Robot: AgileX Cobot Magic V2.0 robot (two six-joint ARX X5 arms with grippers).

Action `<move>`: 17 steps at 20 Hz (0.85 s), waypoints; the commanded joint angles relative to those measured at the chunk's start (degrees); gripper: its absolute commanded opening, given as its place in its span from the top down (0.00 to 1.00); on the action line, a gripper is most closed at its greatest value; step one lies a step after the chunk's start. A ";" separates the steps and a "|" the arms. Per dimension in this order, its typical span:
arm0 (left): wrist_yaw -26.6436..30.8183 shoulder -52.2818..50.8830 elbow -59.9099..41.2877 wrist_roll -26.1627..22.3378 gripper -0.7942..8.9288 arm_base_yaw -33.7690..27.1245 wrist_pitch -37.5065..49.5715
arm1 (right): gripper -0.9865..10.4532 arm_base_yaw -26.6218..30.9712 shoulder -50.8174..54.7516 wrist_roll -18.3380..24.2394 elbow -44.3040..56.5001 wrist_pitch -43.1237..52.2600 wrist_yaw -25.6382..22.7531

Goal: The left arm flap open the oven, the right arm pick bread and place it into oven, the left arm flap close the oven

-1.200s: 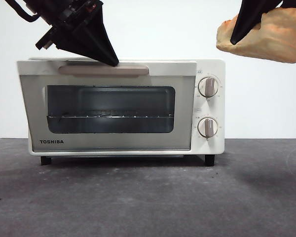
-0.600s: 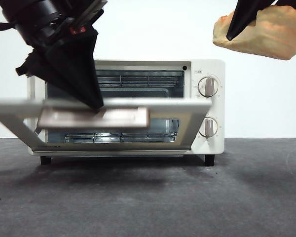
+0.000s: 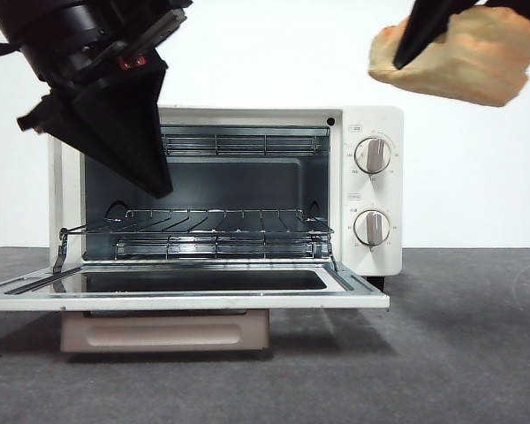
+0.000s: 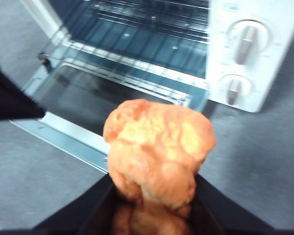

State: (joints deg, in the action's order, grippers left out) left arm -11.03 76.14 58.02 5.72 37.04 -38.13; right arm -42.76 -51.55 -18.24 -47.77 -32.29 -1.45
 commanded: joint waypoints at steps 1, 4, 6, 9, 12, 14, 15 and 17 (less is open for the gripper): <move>1.07 -2.97 0.35 1.27 0.90 -1.46 0.66 | 0.77 -0.61 -2.56 0.17 -1.01 1.55 1.16; 1.16 -9.77 -1.66 1.70 0.90 -5.60 0.59 | 0.77 -0.61 -7.13 -0.90 -1.01 6.01 5.01; 0.87 -14.88 -4.79 1.92 0.90 -8.79 0.20 | 0.77 -0.61 -10.84 -1.44 -1.62 8.63 6.67; -0.83 -21.84 -9.75 1.90 0.90 -12.87 -0.52 | 0.77 -0.68 -17.55 -1.51 -5.07 9.94 7.72; -0.81 -26.84 -12.83 1.84 0.90 -14.69 -2.69 | 0.77 -0.66 -25.59 -1.49 -10.67 10.56 7.65; -0.81 -29.18 -13.51 1.81 0.90 -15.21 -4.15 | 0.77 -0.66 -31.43 -1.49 -14.71 10.91 7.50; -0.81 -30.01 -13.51 1.81 0.90 -15.28 -4.81 | 0.77 -0.66 -33.86 -1.53 -16.33 11.28 7.39; -0.81 -31.91 -13.51 1.84 0.90 -15.28 -5.75 | 0.77 -0.66 -38.47 -2.27 -19.32 13.22 6.86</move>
State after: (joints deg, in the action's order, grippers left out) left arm -11.77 43.77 44.29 7.20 21.61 -44.25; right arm -42.81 -89.32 -19.81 -66.08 -19.77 5.54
